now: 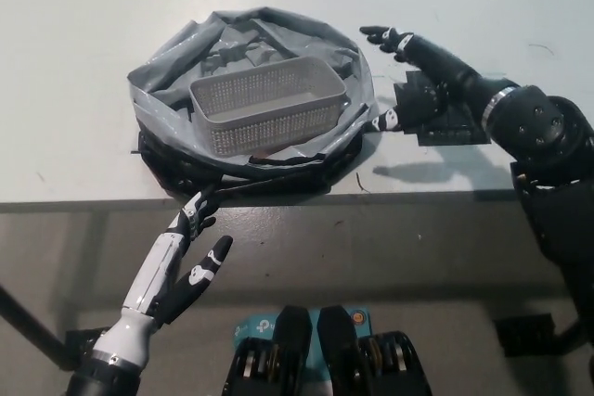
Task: Use the right hand to pick up a small rectangular container and put it into a plastic bag and lift the bag
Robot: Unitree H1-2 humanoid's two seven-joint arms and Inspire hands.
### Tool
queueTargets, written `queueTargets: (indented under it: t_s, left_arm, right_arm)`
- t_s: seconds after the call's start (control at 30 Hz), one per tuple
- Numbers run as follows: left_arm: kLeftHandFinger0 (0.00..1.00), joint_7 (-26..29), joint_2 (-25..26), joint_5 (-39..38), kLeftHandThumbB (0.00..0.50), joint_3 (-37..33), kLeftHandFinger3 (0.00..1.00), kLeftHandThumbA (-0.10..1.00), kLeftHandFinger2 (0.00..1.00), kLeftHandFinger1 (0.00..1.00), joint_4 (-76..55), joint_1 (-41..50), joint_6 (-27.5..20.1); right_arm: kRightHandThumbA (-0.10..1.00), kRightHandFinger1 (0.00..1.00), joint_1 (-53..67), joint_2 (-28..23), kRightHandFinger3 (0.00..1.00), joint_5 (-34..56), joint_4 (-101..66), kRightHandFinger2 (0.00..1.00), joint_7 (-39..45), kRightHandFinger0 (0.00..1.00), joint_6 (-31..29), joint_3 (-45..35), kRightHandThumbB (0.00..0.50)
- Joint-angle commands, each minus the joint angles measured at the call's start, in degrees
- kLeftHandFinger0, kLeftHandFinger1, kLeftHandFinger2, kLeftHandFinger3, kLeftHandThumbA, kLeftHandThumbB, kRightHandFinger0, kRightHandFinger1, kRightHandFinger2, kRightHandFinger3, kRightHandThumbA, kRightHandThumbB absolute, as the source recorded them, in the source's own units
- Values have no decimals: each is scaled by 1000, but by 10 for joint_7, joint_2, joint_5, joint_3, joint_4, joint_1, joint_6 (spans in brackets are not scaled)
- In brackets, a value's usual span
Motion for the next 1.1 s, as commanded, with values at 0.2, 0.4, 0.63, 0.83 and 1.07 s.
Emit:
queueTargets:
  t_s: [0.2,0.4,0.63,0.83,1.07]
  left_arm:
    - [1000,-1,2,-7,232,5,1000,748,1000,1000,-18,2,-15]
    - [1000,0,3,-4,224,5,1000,759,1000,1000,-22,4,-11]
    - [1000,1,4,3,207,3,1000,759,1000,1000,-21,5,-19]
    - [1000,-1,3,-4,222,5,1000,754,1000,1000,-23,3,-12]
    - [1000,-1,5,-2,219,5,1000,755,1000,1000,-20,0,-22]
  right_arm:
    - [1000,1000,-61,24,1000,-8,64,1000,-134,1000,-48,-28,386]
    - [1000,1000,-82,47,1000,11,93,1000,-161,1000,-50,-38,446]
    - [1000,1000,-94,64,1000,15,115,1000,-168,1000,-43,-34,421]
    - [1000,1000,-117,79,1000,27,175,1000,-178,1000,-59,-36,421]
    - [1000,1000,-123,83,1000,25,225,1000,-193,1000,-66,-32,424]
